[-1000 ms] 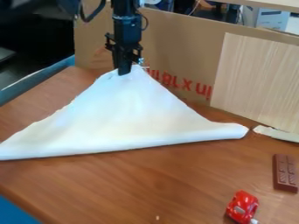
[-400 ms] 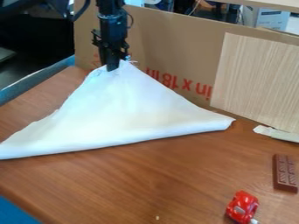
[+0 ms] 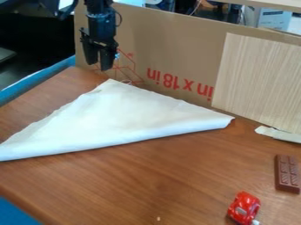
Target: Fold the cloth from bottom rigth to up left
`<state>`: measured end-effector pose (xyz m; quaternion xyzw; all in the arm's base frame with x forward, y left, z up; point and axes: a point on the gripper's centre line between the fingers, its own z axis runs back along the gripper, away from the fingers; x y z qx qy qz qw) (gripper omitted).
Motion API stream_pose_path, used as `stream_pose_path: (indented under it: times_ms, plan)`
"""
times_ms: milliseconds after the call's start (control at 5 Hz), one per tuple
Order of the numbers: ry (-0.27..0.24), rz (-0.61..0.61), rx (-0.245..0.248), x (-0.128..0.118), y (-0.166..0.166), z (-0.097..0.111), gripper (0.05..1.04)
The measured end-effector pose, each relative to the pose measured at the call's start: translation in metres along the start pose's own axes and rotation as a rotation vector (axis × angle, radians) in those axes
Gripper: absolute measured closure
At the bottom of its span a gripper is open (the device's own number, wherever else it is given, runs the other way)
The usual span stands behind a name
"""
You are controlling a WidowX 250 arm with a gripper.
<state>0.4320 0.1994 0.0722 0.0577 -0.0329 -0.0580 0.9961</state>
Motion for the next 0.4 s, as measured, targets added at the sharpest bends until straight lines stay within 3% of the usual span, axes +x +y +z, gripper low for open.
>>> stream_pose_path:
  times_ms: [200, 400]
  plan:
    - [0.01, -0.008, -0.021, -0.007, -0.004, -0.009, 0.087]
    - [-0.039, -0.018, -0.061, -0.02, -0.005, 0.018, 0.083]
